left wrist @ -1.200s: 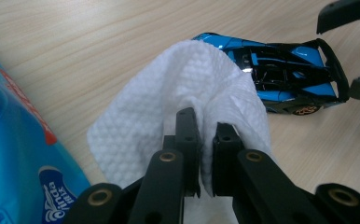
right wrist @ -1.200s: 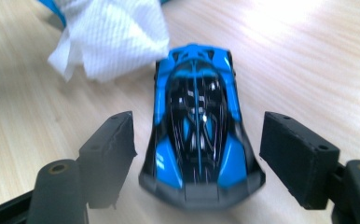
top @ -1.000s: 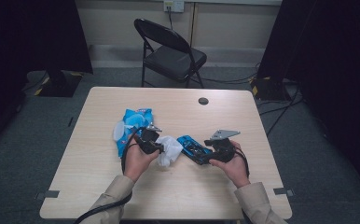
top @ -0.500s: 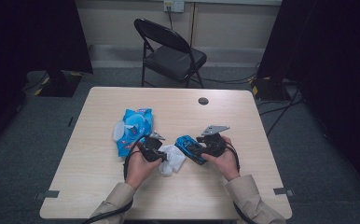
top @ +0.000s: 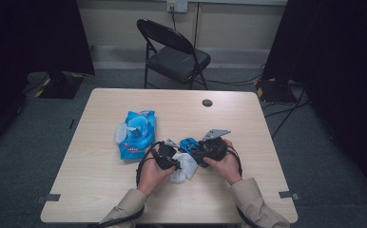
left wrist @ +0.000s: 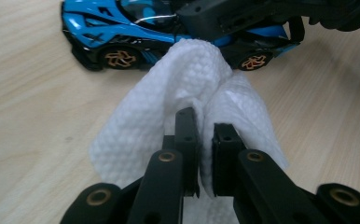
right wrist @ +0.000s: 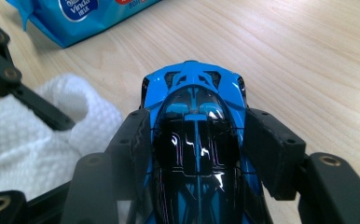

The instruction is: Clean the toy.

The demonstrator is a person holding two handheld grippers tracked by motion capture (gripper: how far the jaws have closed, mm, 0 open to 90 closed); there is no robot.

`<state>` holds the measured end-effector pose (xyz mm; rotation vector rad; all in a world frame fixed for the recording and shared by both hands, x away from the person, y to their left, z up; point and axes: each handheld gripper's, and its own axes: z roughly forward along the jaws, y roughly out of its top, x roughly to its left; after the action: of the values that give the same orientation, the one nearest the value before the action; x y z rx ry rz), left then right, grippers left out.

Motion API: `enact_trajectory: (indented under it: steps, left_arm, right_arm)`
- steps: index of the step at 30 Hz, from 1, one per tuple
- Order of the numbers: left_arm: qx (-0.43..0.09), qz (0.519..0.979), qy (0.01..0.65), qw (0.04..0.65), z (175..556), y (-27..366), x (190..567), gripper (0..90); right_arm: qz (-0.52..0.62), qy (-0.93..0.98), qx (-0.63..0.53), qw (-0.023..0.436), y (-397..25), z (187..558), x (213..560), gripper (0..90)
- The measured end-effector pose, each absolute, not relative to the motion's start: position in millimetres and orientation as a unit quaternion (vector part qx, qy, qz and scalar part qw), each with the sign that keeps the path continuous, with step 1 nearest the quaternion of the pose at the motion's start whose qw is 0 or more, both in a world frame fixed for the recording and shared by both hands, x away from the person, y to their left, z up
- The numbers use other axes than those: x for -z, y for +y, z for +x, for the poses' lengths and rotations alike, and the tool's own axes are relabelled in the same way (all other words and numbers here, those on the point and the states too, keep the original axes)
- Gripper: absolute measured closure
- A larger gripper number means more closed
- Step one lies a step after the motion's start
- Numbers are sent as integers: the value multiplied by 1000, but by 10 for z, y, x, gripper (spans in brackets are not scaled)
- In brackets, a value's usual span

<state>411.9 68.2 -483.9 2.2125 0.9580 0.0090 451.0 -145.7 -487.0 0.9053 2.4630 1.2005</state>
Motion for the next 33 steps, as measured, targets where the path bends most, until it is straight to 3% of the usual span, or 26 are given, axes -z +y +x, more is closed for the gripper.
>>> enact_trajectory:
  steps: [13, 27, 33]
  left_arm:
    - [6, 846, 363, 390, 4104, 442, 4916, 760]
    - [14, 840, 377, 391, 4164, 339, 4948, 788]
    - [13, 841, 375, 389, 4151, 298, 4934, 731]
  right_arm:
    - [321, 835, -429, 124, -1504, 4502, 4895, 469]
    - [323, 835, -426, 129, -1493, 4486, 4892, 472]
    - [324, 837, -422, 129, -1488, 4485, 4882, 472]
